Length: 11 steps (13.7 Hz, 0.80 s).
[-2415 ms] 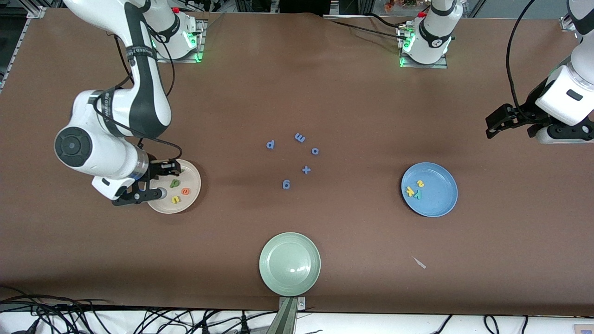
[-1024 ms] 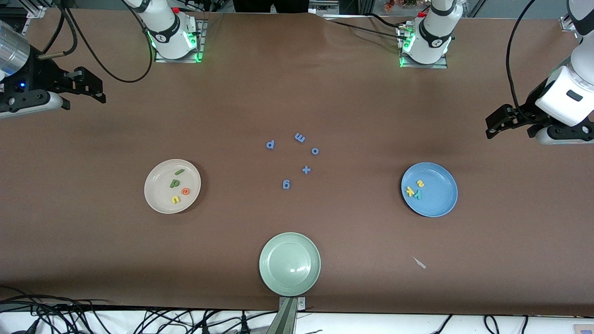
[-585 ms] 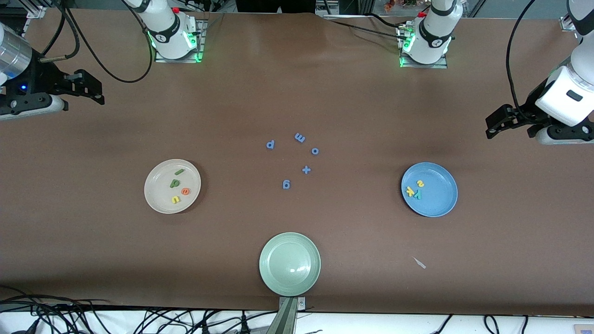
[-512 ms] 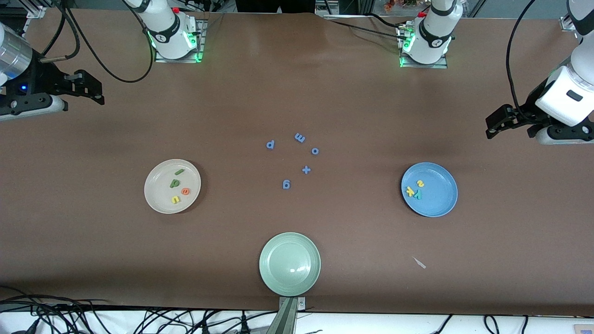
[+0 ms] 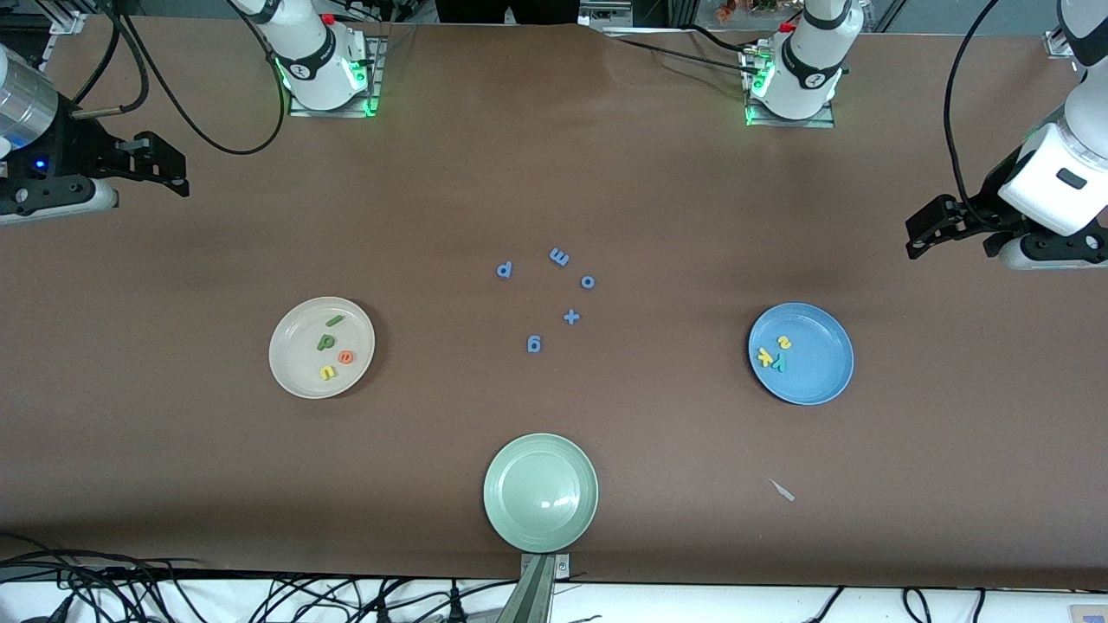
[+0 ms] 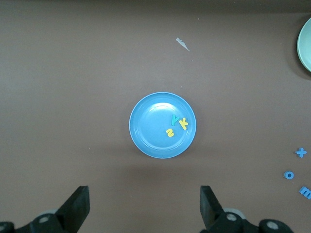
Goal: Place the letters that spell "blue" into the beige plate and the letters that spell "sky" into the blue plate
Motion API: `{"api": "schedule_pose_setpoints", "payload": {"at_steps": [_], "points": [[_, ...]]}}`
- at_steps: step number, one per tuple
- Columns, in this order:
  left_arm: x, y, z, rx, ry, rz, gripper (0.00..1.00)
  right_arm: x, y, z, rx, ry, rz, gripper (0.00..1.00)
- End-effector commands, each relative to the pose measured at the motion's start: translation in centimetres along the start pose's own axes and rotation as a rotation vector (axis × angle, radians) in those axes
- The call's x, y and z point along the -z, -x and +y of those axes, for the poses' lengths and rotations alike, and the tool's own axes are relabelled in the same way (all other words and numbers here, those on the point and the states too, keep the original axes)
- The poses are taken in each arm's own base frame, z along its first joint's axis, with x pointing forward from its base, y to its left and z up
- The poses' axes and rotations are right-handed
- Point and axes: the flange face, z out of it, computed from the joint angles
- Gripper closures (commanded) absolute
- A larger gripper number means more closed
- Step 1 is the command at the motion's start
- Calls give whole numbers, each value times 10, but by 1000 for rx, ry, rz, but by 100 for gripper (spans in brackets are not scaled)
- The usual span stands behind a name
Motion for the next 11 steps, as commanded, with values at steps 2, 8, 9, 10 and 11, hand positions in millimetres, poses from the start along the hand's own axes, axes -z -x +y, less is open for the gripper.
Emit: {"api": "schedule_pose_setpoints", "payload": {"at_steps": [2, 8, 9, 10, 11], "points": [[5, -2, -1, -13, 0, -1, 0, 11, 16, 10, -21, 5, -40, 13], [5, -2, -1, -13, 0, -1, 0, 7, 17, 47, -27, -55, -30, 0], [5, -3, -1, -13, 0, -3, 0, 7, 18, 50, -47, -81, -26, 0], [5, -2, -1, -13, 0, -1, 0, 7, 18, 47, -43, -86, -25, 0], [5, -3, -2, -12, 0, -3, 0, 2, 13, 45, -44, -85, -36, 0]]}}
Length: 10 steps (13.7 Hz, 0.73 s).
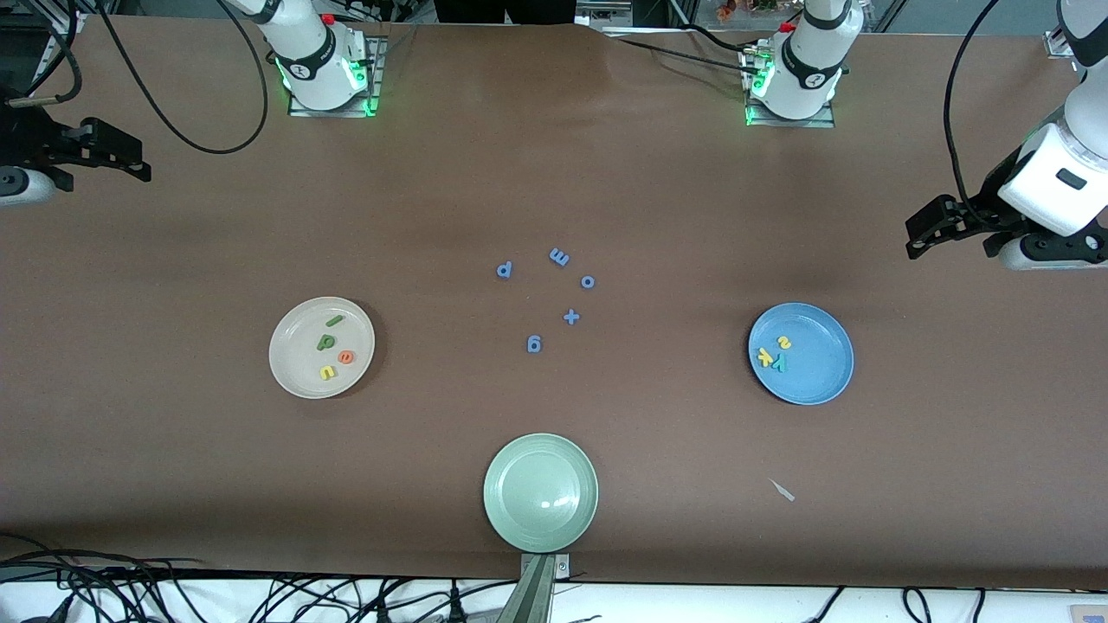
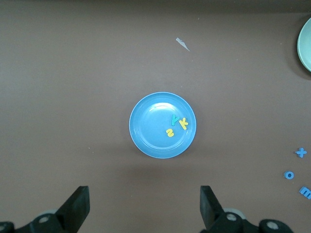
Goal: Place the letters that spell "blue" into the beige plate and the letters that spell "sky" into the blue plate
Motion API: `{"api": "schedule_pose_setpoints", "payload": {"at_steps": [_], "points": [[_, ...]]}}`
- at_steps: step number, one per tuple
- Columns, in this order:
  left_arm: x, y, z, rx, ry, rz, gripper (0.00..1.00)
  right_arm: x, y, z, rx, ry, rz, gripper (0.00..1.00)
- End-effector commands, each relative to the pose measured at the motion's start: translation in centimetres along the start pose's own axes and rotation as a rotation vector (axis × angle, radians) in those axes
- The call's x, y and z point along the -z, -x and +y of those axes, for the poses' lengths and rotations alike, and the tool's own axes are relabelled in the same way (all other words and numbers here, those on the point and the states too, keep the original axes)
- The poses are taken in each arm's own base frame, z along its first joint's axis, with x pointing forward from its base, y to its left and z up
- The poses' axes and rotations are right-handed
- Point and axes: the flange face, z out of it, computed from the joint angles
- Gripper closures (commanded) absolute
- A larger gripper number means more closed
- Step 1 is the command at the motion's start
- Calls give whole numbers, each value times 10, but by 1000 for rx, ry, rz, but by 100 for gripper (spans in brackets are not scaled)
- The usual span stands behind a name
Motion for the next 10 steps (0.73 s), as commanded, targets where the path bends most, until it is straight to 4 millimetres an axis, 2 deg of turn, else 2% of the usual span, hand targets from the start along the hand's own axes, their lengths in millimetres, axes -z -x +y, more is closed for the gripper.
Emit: {"api": "schedule_pose_setpoints", "payload": {"at_steps": [1, 2, 5, 10], "points": [[5, -3, -1, -13, 0, -3, 0, -10, -11, -3, 1, -15, -20, 0], [6, -2, -1, -13, 0, -1, 0, -9, -12, -3, 18, -15, -17, 0], [5, -3, -1, -13, 0, -3, 0, 13, -16, -13, 45, 5, 25, 0], [6, -2, -1, -13, 0, -1, 0, 14, -16, -17, 42, -2, 26, 0]]}}
